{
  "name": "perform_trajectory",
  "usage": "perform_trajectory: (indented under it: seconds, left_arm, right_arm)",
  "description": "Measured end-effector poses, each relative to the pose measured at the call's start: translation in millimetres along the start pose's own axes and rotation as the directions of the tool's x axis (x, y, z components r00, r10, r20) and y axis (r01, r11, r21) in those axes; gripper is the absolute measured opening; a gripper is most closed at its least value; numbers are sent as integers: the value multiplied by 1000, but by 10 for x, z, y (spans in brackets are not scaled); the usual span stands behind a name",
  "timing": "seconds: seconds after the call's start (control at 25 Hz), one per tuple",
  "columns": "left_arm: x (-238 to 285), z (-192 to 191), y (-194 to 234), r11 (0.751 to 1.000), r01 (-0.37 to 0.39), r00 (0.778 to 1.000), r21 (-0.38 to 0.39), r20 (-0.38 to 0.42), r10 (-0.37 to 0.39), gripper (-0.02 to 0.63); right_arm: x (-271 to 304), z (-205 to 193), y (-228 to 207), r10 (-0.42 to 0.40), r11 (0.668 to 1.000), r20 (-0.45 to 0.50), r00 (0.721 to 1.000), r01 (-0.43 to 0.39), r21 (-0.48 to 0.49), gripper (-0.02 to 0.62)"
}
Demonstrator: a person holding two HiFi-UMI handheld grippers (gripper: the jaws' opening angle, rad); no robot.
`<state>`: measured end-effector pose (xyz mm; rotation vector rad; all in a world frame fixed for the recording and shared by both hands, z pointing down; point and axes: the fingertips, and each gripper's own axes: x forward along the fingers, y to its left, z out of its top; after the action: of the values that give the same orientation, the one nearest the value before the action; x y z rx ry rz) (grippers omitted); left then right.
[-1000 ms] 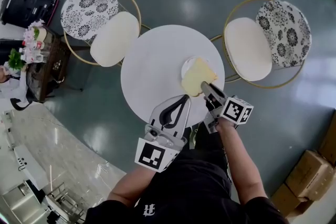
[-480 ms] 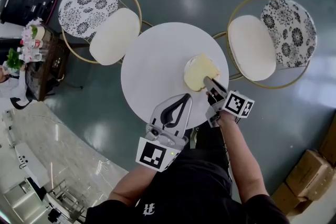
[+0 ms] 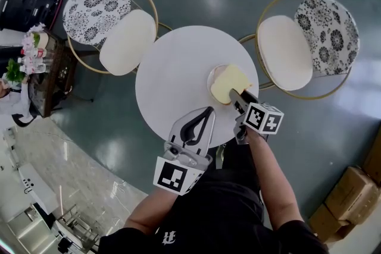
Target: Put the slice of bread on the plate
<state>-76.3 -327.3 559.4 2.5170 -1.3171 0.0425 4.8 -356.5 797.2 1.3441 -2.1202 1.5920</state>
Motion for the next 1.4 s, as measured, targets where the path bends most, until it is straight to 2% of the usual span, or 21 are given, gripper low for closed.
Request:
perform_trajectory:
  seconds: [0.12, 0.28, 0.44, 0.72, 0.92, 1.08, 1.24, 1.4]
  left_arm:
    - [42, -26, 11, 1000, -1, 1000, -4, -1, 1, 6]
    - [57, -38, 43, 1000, -1, 1000, -10, -8, 1, 6]
    - [68, -4, 59, 1000, -6, 1000, -23, -14, 5, 6]
    - [59, 60, 56, 999, -6, 1000, -33, -19, 6, 6]
    - [84, 131, -24, 999, 3, 999, -34, -31, -4, 6]
    - [87, 220, -121, 999, 2, 999, -37, -45, -4, 6]
    - [50, 389, -257, 999, 8, 999, -39, -40, -10, 6]
    - [-10, 570, -393, 1000, 14, 999, 4, -36, -14, 6]
  right_arm:
    - [7, -45, -92, -103, 989, -56, 993, 96, -116, 184]
    - [-13, -104, -147, -182, 967, -126, 975, 154, -203, 214]
    - [-49, -117, -201, -221, 958, -159, 962, 183, -222, 248]
    - [-194, -39, -185, -226, 962, -125, 966, 200, -188, 255]
    - [-361, 90, -38, -200, 963, -81, 976, 181, -200, 255]
    - [-533, 195, 209, -144, 962, -55, 988, 127, -242, 253]
    - [-773, 304, 590, -39, 965, -32, 999, 29, -261, 253]
    - [-1122, 471, 1079, 88, 949, -5, 996, -85, -304, 252]
